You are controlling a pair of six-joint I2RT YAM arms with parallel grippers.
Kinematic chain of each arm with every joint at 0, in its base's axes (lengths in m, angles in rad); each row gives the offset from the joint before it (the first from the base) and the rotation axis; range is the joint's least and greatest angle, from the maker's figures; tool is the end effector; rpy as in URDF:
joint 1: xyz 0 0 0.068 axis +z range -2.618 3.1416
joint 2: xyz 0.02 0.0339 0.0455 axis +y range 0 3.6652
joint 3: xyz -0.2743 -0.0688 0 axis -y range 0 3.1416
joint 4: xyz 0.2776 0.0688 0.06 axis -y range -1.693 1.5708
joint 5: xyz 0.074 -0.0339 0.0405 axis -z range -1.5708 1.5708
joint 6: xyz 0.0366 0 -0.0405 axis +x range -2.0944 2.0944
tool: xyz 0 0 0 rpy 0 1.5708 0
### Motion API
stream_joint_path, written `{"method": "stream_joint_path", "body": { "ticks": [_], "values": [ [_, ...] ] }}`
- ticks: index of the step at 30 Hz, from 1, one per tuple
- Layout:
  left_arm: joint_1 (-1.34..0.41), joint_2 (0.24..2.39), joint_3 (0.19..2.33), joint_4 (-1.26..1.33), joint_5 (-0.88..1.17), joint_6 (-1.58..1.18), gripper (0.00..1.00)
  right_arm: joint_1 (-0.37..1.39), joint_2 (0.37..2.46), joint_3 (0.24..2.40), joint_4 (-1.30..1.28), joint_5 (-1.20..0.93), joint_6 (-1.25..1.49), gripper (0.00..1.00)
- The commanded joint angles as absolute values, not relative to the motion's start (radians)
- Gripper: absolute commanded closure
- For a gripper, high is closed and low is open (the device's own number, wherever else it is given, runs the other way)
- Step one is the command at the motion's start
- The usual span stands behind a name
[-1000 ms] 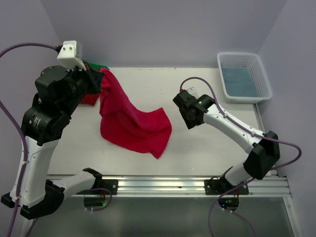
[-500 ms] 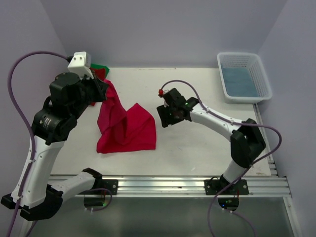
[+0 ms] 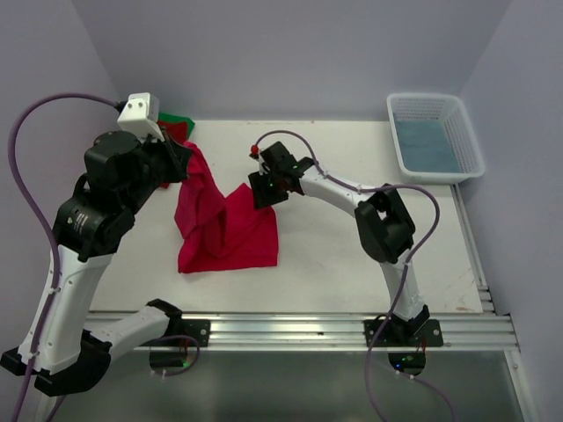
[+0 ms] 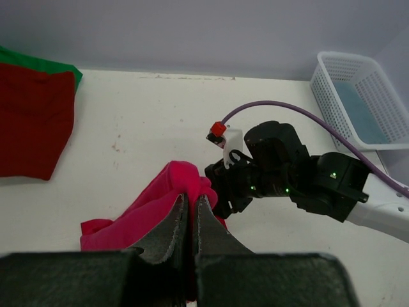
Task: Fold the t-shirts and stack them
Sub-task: Flatten out the tshirt
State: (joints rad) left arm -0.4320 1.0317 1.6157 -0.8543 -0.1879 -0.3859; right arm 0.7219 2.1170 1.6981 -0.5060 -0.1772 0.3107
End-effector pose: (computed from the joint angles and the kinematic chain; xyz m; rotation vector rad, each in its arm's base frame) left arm 0.1696 -0.0707 0.5227 -0.0899 1.8527 -0.3996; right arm 0.3761 0.3397 0.2019 -0.6051 2.5236 0.6290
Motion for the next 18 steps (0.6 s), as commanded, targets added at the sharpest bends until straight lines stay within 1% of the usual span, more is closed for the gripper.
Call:
{"method": "stream_joint_path", "body": {
  "ticks": [1, 3, 7, 11, 13, 15, 18],
  "values": [
    [-0.426, 1.014, 1.618, -0.802, -0.178, -0.411, 1.0, 0.726, 2.178, 1.84, -0.512, -0.198, 0.311, 0.51],
    [-0.426, 1.012, 1.617, -0.802, -0.178, -0.411, 1.0, 0.724, 2.235, 1.919, -0.546, -0.19, 0.304, 0.51],
    [-0.426, 1.003, 1.618, -0.81, -0.184, -0.413, 1.0, 0.724, 2.287, 1.988, -0.598, -0.128, 0.291, 0.52],
    [-0.426, 0.997, 1.615, -0.818, -0.192, -0.41, 1.0, 0.724, 2.255, 1.962, -0.617, -0.003, 0.293, 0.53],
    [-0.426, 0.997, 1.614, -0.818, -0.193, -0.41, 1.0, 0.726, 2.232, 1.924, -0.617, 0.096, 0.298, 0.53],
    [-0.426, 0.999, 1.612, -0.816, -0.193, -0.41, 1.0, 0.723, 2.206, 1.899, -0.626, 0.133, 0.293, 0.53],
    [-0.426, 1.0, 1.606, -0.807, -0.187, -0.411, 1.0, 0.723, 2.197, 1.869, -0.618, 0.114, 0.29, 0.54]
  ]
}}
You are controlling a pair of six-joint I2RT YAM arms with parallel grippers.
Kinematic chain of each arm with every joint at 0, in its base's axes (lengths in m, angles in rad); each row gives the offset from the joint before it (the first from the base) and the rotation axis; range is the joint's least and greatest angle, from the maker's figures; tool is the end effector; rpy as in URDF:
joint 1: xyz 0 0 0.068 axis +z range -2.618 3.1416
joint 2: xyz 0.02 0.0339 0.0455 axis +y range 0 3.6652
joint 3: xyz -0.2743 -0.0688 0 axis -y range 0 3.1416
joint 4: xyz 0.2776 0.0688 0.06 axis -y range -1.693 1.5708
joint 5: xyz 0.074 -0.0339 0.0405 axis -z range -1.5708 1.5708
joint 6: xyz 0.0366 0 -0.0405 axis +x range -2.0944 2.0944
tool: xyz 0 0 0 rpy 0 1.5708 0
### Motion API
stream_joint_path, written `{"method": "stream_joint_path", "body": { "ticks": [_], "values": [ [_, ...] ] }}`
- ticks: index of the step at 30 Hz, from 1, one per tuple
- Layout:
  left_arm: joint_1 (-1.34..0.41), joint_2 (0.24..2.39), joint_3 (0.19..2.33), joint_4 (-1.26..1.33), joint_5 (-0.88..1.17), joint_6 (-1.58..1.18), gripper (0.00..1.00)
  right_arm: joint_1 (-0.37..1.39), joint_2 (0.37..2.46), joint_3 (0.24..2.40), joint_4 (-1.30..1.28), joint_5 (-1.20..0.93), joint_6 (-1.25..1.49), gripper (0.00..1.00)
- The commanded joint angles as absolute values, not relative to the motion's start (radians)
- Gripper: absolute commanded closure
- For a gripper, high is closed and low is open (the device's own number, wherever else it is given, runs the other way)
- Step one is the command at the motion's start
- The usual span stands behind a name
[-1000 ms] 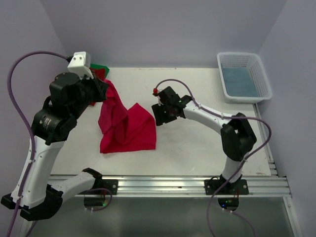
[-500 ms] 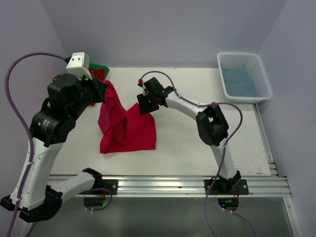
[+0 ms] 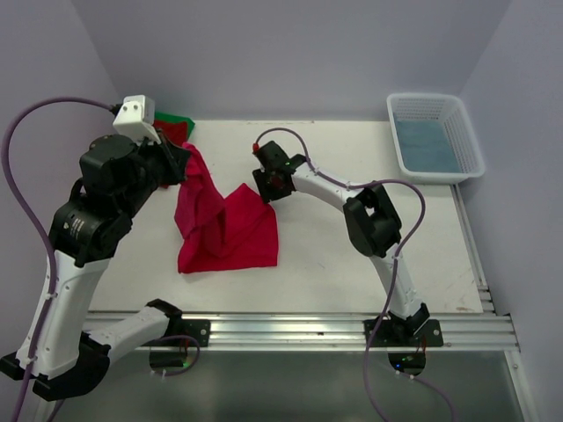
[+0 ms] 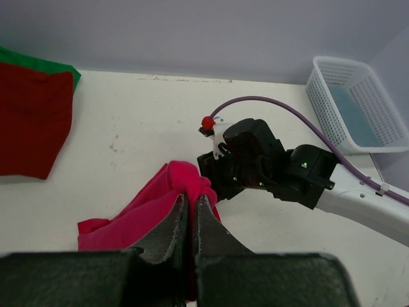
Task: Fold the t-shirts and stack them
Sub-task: Flatten out the tshirt
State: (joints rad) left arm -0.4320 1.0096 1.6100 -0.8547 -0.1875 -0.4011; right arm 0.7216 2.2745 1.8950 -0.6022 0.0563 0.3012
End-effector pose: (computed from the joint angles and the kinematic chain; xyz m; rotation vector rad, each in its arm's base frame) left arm 0.1623 -0.0673 0.5244 -0.1051 1.8375 -0.4165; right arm 0.4060 0.3545 0.1836 -0.5173 2.5305 0.3200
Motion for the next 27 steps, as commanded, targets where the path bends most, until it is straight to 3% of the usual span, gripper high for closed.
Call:
{"method": "stream_joint_path", "body": {
  "ticks": [1, 8, 17, 24, 26, 27],
  "values": [
    [-0.426, 1.002, 1.605, -0.805, -0.186, -0.413, 1.0, 0.721, 2.197, 1.865, -0.614, 0.104, 0.29, 0.54],
    [-0.426, 1.0, 1.606, -0.81, -0.19, -0.413, 1.0, 0.719, 2.22, 1.85, -0.583, 0.041, 0.304, 0.6],
    [-0.426, 1.0, 1.597, -0.807, -0.192, -0.414, 1.0, 0.718, 2.192, 1.835, -0.543, -0.058, 0.314, 0.59],
    [-0.426, 1.002, 1.586, -0.799, -0.186, -0.417, 1.0, 0.718, 2.183, 1.798, -0.502, -0.118, 0.342, 0.67],
    [-0.426, 0.997, 1.585, -0.802, -0.193, -0.417, 1.0, 0.718, 2.194, 1.799, -0.503, -0.126, 0.348, 0.82],
    [-0.426, 0.997, 1.585, -0.802, -0.193, -0.417, 1.0, 0.719, 2.195, 1.799, -0.503, -0.126, 0.348, 0.82]
  ]
}}
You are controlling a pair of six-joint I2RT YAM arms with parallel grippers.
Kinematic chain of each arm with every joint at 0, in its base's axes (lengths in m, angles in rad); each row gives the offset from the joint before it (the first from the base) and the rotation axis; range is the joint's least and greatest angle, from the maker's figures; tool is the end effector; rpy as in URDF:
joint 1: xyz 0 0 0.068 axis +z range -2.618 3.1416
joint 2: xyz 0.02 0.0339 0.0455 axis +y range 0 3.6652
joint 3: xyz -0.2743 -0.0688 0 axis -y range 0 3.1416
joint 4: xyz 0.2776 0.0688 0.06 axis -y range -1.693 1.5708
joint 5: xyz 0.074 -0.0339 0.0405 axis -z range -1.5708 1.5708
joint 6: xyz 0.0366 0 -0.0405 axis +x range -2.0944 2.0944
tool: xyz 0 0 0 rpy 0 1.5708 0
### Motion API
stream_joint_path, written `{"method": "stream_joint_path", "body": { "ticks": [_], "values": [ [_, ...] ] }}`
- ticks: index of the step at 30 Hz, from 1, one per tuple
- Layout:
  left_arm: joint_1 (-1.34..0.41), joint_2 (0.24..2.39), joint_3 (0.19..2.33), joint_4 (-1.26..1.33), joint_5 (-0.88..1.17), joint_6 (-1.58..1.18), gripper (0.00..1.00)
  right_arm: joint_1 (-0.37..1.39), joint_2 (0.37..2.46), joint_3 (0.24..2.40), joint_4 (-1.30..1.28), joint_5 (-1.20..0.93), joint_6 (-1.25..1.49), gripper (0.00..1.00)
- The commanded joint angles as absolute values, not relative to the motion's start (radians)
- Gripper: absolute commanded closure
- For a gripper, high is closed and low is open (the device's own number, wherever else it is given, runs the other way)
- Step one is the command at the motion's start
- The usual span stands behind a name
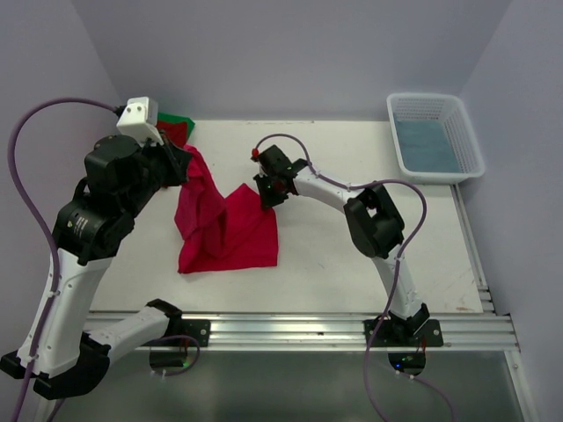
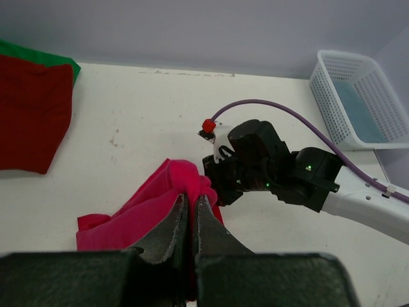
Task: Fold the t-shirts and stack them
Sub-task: Flatten out the tshirt
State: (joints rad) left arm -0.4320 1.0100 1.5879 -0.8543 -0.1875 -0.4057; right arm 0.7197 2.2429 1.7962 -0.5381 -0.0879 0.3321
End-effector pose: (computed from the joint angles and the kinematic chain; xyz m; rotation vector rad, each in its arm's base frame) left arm 0.1660 -0.0690 0.5177 -0.1076 1.8591 -0.4114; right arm 0.3951 0.3506 0.1703 -0.5415 2.5775 0.4990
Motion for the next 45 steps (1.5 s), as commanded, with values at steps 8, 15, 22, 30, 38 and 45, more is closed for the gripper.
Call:
{"method": "stream_joint_path", "body": {
  "ticks": [8, 15, 22, 30, 38, 45],
  "values": [
    [-0.426, 0.989, 1.569, -0.801, -0.199, -0.416, 1.0, 0.719, 2.175, 1.778, -0.509, -0.074, 0.334, 1.0],
    [-0.426, 0.971, 1.5, -0.776, -0.202, -0.419, 1.0, 0.719, 1.942, 1.567, -0.497, 0.042, 0.289, 1.0],
    [-0.426, 0.991, 1.456, -0.732, -0.152, -0.431, 1.0, 0.718, 1.894, 1.537, -0.586, 0.158, 0.238, 1.0],
    [-0.426, 0.985, 1.398, -0.695, -0.135, -0.434, 1.0, 0.718, 1.835, 1.484, -0.778, 0.412, 0.333, 1.0],
    [-0.425, 1.037, 1.293, -0.601, -0.086, -0.434, 1.0, 0.715, 1.717, 1.309, -0.902, 0.568, 0.437, 1.0],
    [-0.356, 1.132, 1.105, -0.402, -0.005, -0.417, 1.0, 0.715, 1.657, 1.253, -0.934, 0.58, 0.471, 1.0]
  ]
}}
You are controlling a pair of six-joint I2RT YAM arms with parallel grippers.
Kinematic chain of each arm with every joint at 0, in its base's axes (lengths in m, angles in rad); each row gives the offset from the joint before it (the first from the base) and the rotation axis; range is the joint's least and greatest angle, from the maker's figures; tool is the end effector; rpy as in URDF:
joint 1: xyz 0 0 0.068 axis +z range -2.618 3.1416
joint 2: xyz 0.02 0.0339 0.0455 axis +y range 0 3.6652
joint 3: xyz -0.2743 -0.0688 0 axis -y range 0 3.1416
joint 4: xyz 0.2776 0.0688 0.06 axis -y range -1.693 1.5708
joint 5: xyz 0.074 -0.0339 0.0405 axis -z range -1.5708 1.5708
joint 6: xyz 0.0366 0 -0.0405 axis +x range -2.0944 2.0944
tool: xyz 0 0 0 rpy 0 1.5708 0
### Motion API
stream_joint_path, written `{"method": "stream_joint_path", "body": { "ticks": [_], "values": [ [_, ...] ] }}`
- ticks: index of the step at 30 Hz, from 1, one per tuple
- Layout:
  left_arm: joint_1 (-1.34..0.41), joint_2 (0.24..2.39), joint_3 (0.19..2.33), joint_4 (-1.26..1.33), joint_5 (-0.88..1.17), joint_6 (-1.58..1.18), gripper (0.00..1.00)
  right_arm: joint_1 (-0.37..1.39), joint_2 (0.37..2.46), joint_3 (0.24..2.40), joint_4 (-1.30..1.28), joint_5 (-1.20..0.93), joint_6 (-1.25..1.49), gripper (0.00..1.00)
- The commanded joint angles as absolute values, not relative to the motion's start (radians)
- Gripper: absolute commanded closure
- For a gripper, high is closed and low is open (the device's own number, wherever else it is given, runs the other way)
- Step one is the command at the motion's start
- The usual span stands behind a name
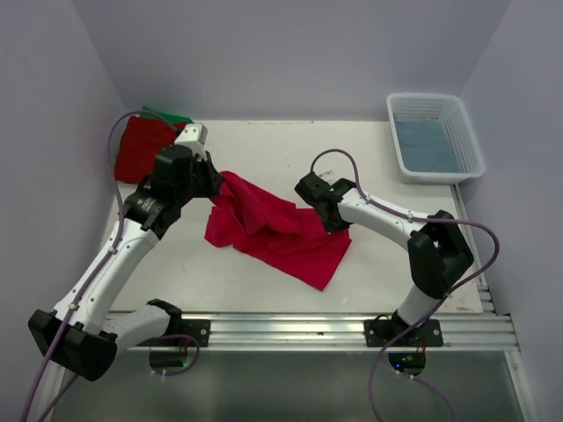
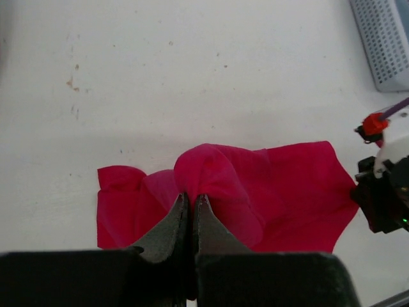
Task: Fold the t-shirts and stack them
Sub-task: Flatten out the tshirt
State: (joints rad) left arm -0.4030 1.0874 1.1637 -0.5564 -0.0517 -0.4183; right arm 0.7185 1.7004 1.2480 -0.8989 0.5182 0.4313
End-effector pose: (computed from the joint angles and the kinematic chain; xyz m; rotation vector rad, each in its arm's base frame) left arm 0.2425 -0.1013 0.3863 -0.0486 2.0809 -0.4547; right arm 0.2787 0.2196 0.2149 -0.3023 2.6309 -0.4302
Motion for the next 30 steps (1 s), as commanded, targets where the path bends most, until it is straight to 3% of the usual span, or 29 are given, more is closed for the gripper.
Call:
{"method": "stream_joint_path", "body": {
  "ticks": [1, 8, 20, 21, 22, 24, 25, 28, 29, 30],
  "values": [
    [-0.307, 1.149, 1.062, -0.375, 0.027, -0.42, 1.0, 0.713, 1.658, 1.259, -0.946, 0.586, 0.471, 1.0],
    [-0.098, 1.379, 0.988, -0.099, 0.147, -0.553, 1.0, 0.715, 1.649, 1.299, -0.963, 0.607, 0.466, 1.0],
    [0.066, 1.695, 1.124, 0.003, 0.111, -0.704, 1.0, 0.703, 1.62, 1.281, -0.959, 0.64, 0.449, 1.0],
    [0.075, 1.733, 1.146, 0.003, 0.112, -0.697, 0.93, 0.7, 1.617, 1.275, -0.957, 0.641, 0.446, 1.0],
    [0.078, 1.753, 1.181, -0.032, 0.118, -0.687, 0.7, 0.698, 1.615, 1.272, -0.957, 0.643, 0.446, 1.0],
    [0.089, 1.82, 1.215, -0.032, 0.143, -0.681, 0.45, 0.698, 1.614, 1.27, -0.956, 0.638, 0.446, 1.0],
    [0.092, 1.844, 1.25, -0.032, 0.181, -0.677, 0.27, 0.696, 1.615, 1.27, -0.956, 0.637, 0.446, 1.0],
    [0.092, 1.911, 1.317, -0.051, 0.224, -0.661, 0.13, 0.696, 1.611, 1.267, -0.954, 0.64, 0.445, 1.0],
    [0.094, 1.916, 1.324, -0.052, 0.26, -0.647, 0.01, 0.698, 1.608, 1.266, -0.953, 0.643, 0.44, 1.0],
    [0.094, 1.905, 1.325, -0.054, 0.279, -0.641, 0.0, 0.696, 1.606, 1.264, -0.95, 0.644, 0.44, 1.0]
  ]
}}
